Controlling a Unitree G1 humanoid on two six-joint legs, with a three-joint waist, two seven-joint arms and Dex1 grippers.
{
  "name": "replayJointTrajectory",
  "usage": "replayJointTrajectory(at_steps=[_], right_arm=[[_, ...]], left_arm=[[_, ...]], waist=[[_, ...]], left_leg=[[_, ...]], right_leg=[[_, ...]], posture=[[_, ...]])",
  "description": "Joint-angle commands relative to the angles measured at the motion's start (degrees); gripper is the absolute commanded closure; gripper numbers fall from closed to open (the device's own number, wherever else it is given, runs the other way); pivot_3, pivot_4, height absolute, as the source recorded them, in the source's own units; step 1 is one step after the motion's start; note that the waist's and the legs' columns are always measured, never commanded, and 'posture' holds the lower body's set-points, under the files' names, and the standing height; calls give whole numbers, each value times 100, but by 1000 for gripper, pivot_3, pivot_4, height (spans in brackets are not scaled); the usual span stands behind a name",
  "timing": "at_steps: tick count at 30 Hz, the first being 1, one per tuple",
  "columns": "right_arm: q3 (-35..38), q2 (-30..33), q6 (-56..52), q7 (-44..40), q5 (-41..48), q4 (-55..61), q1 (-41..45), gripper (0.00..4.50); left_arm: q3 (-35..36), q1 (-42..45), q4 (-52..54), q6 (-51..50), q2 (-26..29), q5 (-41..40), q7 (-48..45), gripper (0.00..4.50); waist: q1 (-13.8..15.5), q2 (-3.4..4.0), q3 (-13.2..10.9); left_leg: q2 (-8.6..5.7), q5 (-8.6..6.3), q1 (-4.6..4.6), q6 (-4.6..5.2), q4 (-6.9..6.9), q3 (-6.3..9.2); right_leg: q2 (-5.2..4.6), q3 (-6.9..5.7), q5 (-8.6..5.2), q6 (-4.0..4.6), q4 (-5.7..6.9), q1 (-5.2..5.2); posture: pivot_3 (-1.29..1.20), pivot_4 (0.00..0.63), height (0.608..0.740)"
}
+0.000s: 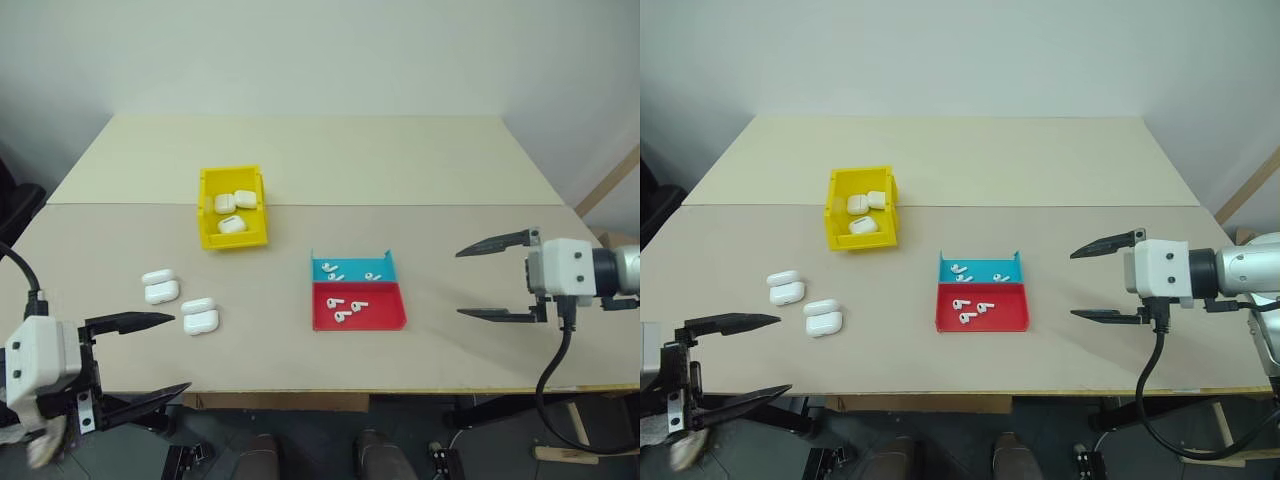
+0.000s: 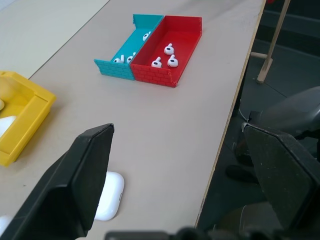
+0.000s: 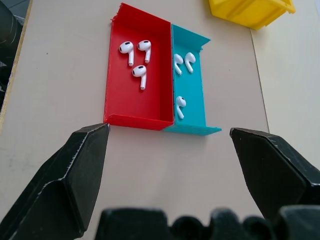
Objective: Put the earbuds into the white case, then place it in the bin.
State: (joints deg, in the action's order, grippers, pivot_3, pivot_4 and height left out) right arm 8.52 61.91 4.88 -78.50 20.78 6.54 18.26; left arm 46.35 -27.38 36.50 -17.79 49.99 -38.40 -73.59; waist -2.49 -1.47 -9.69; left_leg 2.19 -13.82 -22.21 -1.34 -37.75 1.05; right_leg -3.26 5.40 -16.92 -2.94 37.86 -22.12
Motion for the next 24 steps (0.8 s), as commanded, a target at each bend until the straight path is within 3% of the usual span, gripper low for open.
replayJointTrajectory(at_steps=[1, 3, 14, 24], right_arm=[[60, -15, 126, 57, -35, 35, 103, 42], [54, -27, 142, 58, -55, 20, 119, 42], [34, 21, 170, -15, -32, -30, 211, 42], [12, 128, -5, -168, 59, 27, 387, 42]], left_arm=[[132, -9, 112, -197, 111, -152, 114, 0], [138, 154, 225, -416, 40, -268, 596, 0], [246, 78, 429, -452, 1, -125, 863, 0], [372, -154, 1640, -1593, -144, 73, 2472, 0]], waist=[[0, 0, 0], [0, 0, 0], [-2, 0, 0], [0, 0, 0]], left_leg=[[0, 0, 0, 0, 0, 0], [0, 0, 0, 0, 0, 0], [-1, 0, 0, 0, 0, 3], [-2, 0, -2, 0, 0, 6]], right_leg=[[0, 0, 0, 0, 0, 0], [-1, 0, 0, 0, 0, 0], [-1, -1, 0, 0, 3, 0], [-3, 0, 0, 0, 1, 0]], posture=[[0, 150, 740], [0, 150, 740], [0, 150, 740], [0, 150, 740]])
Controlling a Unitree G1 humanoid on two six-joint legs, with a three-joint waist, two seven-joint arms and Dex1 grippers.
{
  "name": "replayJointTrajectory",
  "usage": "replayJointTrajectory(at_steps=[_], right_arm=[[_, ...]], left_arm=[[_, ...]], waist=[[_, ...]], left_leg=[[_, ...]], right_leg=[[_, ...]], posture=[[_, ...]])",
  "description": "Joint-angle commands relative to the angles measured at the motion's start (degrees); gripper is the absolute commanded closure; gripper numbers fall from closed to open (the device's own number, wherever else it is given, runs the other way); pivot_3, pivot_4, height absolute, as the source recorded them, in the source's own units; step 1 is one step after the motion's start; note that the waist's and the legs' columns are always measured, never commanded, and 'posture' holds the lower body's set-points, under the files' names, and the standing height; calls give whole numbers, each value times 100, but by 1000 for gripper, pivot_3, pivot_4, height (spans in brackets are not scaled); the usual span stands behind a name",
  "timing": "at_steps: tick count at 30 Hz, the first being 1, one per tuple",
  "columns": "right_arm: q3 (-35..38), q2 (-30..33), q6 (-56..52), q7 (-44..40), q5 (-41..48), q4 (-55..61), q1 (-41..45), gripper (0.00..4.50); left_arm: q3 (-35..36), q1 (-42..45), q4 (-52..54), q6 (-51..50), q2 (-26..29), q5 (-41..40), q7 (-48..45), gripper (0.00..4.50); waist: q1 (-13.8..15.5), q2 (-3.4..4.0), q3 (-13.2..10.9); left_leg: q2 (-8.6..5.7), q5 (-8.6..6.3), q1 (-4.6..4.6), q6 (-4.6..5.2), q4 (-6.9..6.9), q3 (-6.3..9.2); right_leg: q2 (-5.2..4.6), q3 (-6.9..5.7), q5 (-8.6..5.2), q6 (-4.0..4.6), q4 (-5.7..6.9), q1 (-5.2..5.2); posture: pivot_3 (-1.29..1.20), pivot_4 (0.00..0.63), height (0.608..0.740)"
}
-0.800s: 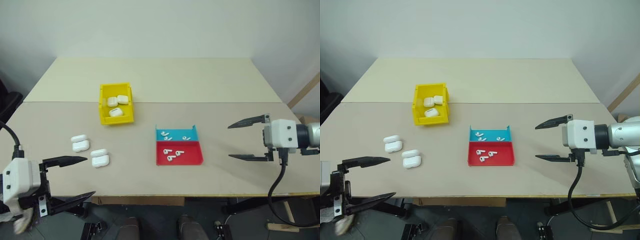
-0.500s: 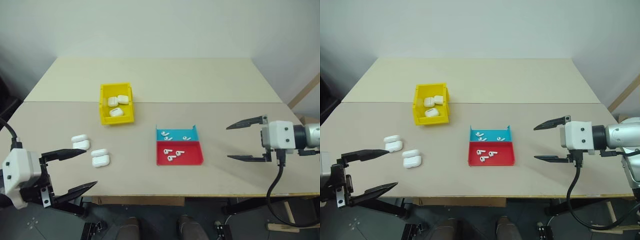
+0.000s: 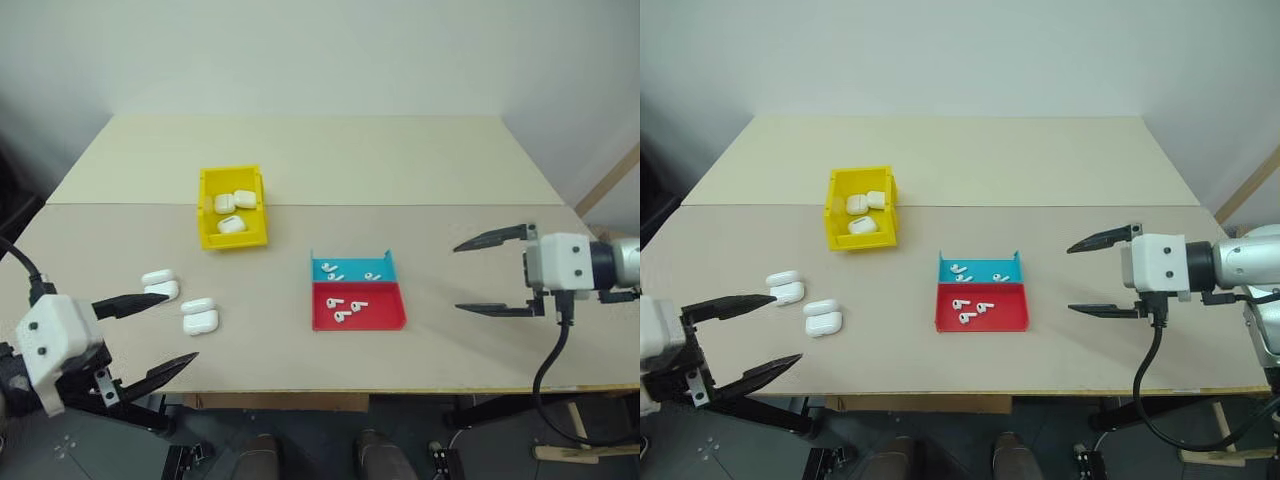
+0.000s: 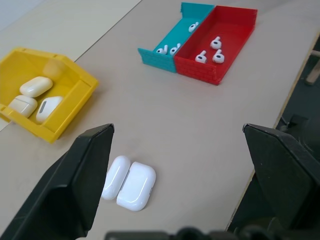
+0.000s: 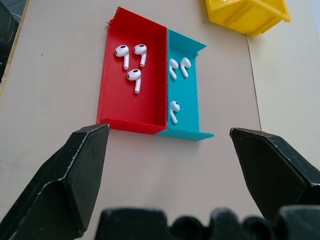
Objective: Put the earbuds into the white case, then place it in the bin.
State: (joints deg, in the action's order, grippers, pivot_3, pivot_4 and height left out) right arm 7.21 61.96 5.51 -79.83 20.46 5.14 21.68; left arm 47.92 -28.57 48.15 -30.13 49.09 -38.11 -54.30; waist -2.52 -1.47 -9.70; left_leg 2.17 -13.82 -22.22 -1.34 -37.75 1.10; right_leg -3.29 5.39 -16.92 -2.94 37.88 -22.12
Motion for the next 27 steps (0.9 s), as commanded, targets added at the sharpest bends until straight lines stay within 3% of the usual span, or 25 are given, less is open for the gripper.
replayJointTrajectory(at_steps=[1, 4, 9, 14, 17, 19, 23, 27], right_arm=[[144, 131, -86, -46, 101, 186, 21, 42], [138, 141, -119, -56, 89, 219, -33, 42], [99, 138, -220, -57, 77, 275, -108, 42], [7, 104, -325, -19, 42, 332, -127, 42], [-71, 98, -361, -23, 26, 286, -31, 42], [-108, 120, -410, -25, 16, 253, 46, 42], [-114, 176, -446, -87, 16, 180, 113, 42], [-104, 203, -506, -116, 14, 203, 110, 42]], left_arm=[[262, -29, 601, -606, -19, -40, 746, 0], [303, 181, 799, -1600, 315, -235, 1418, 0], [131, 1726, 575, -4559, 1046, -2109, 3421, 0], [-475, 3029, 121, -6189, 686, -3276, 5174, 0], [-1399, 2369, -674, -4166, 1742, -6266, 8281, 0], [-2030, 2045, -707, -2893, 2315, -7348, 9458, 0], [-3171, 1891, -33, -1196, 2784, -7489, 10764, 0], [-4292, 2271, 236, 51, 2458, -7489, 12129, 0]], waist=[[4, 0, 0], [11, -1, 0], [19, -2, -1], [-13, -1, -2], [-20, -12, -7], [6, -11, -8], [36, 4, -5], [77, 4, -5]], left_leg=[[-1, 0, 0, 0, 0, 1], [-4, 0, 4, 0, 0, 4], [-9, 1, 10, 1, -4, 16], [-14, -1, 1, 1, 0, 28], [-8, -1, 1, 1, 1, 46], [17, -6, 3, -8, -1, 72], [-19, -6, 11, -9, 1, 60], [-27, -5, -3, -10, 1, 27]], right_leg=[[-1, 0, 0, 0, 2, 0], [-1, 0, 0, 0, 9, 1], [-2, -5, 1, -3, 12, 8], [-6, -4, 0, -6, 18, -3], [-5, -3, 3, -2, 20, -6], [-18, 2, 7, 1, 23, -7], [-47, 10, 12, -6, 17, 2], [-33, 4, 11, -4, 3, -1]], posture=[[0, 150, 740], [0, 150, 740], [0, 150, 740], [0, 150, 740], [0, 150, 740], [0, 150, 740], [0, 150, 740], [0, 150, 740]])
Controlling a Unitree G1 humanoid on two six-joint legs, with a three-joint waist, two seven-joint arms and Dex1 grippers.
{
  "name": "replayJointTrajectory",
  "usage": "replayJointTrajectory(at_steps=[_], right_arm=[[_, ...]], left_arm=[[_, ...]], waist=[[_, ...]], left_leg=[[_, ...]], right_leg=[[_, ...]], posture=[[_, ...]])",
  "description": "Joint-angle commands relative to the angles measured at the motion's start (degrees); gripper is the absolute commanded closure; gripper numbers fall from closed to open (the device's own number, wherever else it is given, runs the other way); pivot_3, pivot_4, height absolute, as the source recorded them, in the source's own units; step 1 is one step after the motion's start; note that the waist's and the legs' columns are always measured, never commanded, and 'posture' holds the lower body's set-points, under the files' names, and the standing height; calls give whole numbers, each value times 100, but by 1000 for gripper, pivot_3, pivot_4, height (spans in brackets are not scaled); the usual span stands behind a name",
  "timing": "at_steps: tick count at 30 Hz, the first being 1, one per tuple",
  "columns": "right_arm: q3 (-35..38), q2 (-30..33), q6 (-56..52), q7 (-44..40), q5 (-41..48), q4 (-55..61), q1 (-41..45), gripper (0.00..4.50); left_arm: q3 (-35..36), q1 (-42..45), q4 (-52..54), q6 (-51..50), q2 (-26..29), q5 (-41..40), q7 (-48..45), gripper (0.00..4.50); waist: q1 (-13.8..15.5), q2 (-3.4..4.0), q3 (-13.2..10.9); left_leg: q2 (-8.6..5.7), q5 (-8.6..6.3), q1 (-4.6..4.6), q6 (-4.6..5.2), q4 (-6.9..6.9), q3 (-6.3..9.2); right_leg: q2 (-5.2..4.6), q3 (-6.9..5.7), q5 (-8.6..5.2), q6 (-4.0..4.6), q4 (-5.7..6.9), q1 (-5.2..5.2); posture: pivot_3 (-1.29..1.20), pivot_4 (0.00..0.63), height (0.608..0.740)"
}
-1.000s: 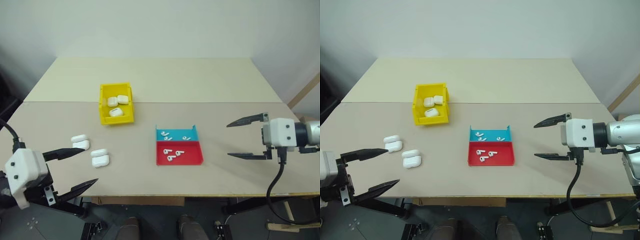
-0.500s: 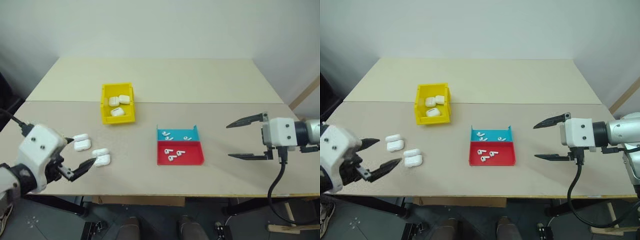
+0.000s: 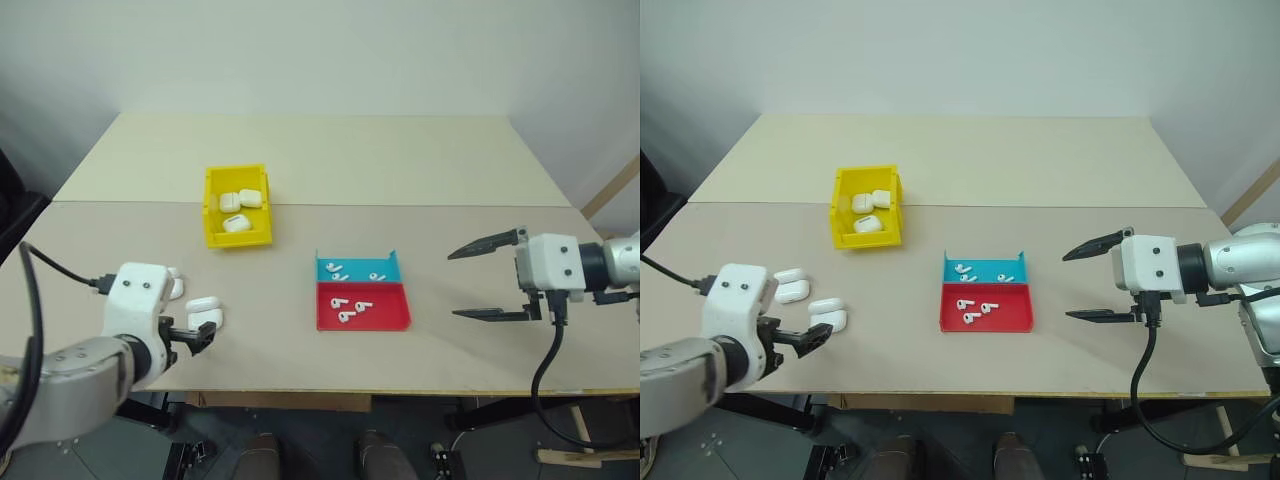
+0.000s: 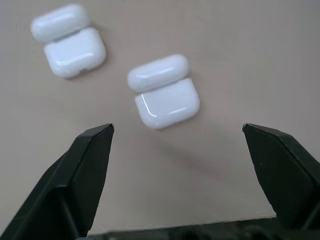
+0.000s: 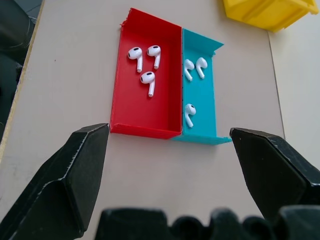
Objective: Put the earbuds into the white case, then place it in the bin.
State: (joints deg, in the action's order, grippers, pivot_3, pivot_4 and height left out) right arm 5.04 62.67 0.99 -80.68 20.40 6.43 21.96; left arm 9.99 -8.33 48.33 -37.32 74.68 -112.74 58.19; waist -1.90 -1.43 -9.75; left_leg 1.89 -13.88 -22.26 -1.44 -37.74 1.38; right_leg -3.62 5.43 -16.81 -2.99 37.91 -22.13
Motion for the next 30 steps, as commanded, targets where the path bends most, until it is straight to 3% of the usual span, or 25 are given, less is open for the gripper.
replayJointTrajectory(at_steps=[1, 9, 14, 30], right_arm=[[129, 138, -76, -39, 34, 95, 67, 42], [152, 214, -72, -115, 30, 41, 46, 42], [175, 237, -48, -120, 4, 31, -22, 42], [355, 305, -113, 79, 3, 223, -372, 42]], left_arm=[[-729, 371, 240, 988, -241, -26, 1166, 0], [-1980, 1666, 85, 1416, -1083, -26, 2503, 0], [-1912, 1852, -305, 1209, -1325, -26, 2443, 0], [-1641, 2160, -1343, -205, -1291, -26, 1589, 0]], waist=[[33, 2, 0], [139, 2, 1], [148, 3, 1], [171, 2, 1]], left_leg=[[2, 0, -3, -1, 0, -5], [-2, 5, 9, -8, -8, -16], [0, 7, 6, -10, -8, -15], [-1, 13, 7, -21, -8, -12]], right_leg=[[7, -3, 0, 0, -3, 0], [12, 2, 4, -5, -6, 17], [16, 0, 4, -6, -12, 16], [17, -3, 5, -7, -8, 17]], posture=[[0, 150, 740], [0, 150, 740], [0, 150, 740], [0, 150, 740]])
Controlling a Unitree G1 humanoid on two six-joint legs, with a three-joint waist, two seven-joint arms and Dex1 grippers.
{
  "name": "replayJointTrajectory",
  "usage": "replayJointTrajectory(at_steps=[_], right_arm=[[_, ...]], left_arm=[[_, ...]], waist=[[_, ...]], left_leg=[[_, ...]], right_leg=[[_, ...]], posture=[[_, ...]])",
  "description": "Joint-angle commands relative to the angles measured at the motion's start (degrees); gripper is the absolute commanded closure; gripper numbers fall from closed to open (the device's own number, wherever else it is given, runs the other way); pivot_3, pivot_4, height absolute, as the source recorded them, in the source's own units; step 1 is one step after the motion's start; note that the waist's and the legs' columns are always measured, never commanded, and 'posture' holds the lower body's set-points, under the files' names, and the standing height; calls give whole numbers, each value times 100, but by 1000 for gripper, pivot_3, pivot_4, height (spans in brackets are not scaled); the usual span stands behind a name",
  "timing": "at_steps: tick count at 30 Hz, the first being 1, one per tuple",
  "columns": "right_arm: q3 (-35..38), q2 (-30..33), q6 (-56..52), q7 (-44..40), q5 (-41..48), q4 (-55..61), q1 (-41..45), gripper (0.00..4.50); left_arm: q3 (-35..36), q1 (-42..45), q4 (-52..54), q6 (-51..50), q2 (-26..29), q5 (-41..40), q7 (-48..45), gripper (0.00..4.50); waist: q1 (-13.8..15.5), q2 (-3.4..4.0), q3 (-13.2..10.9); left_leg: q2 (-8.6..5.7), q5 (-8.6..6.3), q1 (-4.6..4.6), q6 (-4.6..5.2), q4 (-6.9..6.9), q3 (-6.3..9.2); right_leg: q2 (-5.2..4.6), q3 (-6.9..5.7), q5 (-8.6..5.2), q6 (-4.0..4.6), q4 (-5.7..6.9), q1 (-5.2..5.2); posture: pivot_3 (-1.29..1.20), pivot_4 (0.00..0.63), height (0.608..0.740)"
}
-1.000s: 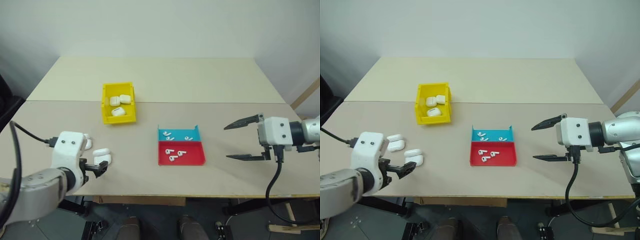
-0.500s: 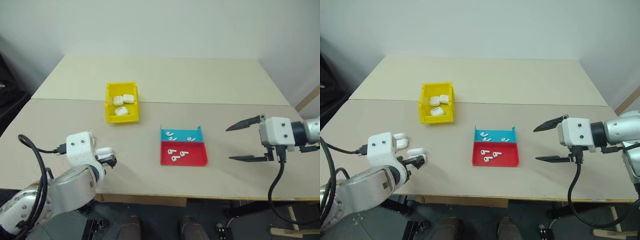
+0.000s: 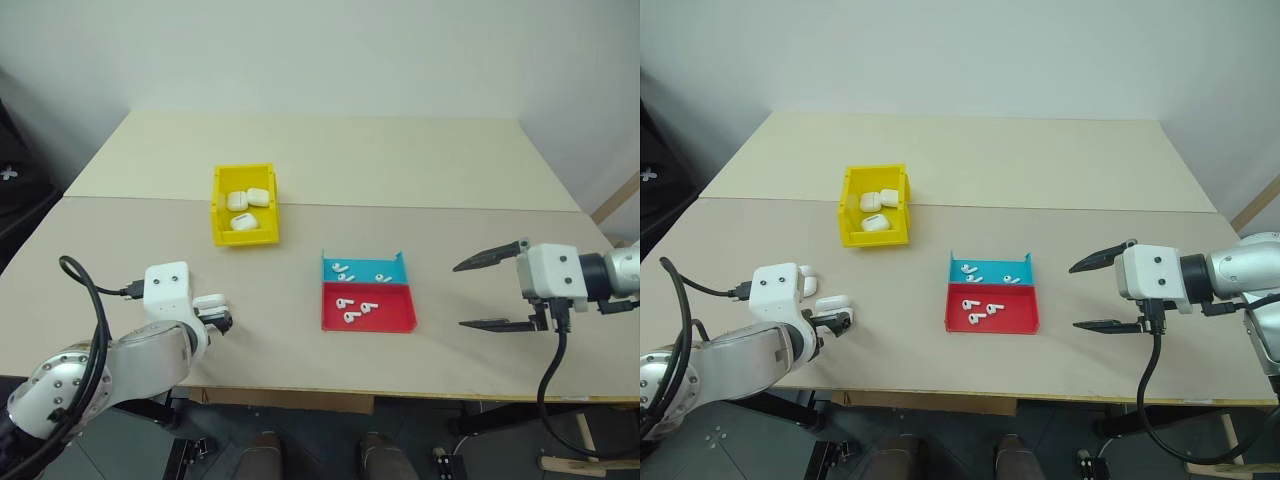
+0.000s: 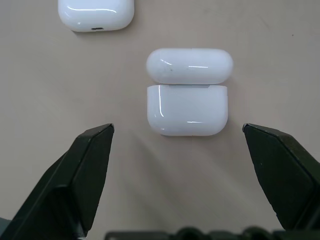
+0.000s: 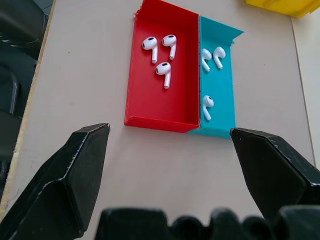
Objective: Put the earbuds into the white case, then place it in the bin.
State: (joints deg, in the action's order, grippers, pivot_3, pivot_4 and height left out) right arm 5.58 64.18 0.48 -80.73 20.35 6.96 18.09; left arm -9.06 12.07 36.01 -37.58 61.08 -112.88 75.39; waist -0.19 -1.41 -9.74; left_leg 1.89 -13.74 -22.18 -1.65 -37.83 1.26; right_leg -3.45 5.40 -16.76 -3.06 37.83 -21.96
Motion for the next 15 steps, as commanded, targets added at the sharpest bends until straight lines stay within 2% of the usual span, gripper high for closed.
replayJointTrajectory(at_steps=[1, 8, 15], right_arm=[[311, 160, -72, 92, 15, 182, 7, 42], [428, 199, -120, 213, 30, 320, -173, 42], [460, 187, -191, 283, 25, 427, -246, 42]], left_arm=[[291, 126, -148, -236, 64, -12, -163, 0], [177, 220, -301, -466, -172, -12, -61, 0], [79, 454, -550, -545, -654, -12, 285, 0]], waist=[[-1, 0, 0], [13, 0, 0], [23, -1, 0]], left_leg=[[0, 0, 1, 0, 0, 0], [-1, 0, -3, -1, 0, 2], [-1, 2, -2, -3, 0, 3]], right_leg=[[0, 0, 0, 0, 1, 0], [-2, 0, 0, 0, -2, -1], [-1, 0, 0, -1, 1, -1]], posture=[[0, 150, 740], [0, 150, 740], [0, 150, 740]])
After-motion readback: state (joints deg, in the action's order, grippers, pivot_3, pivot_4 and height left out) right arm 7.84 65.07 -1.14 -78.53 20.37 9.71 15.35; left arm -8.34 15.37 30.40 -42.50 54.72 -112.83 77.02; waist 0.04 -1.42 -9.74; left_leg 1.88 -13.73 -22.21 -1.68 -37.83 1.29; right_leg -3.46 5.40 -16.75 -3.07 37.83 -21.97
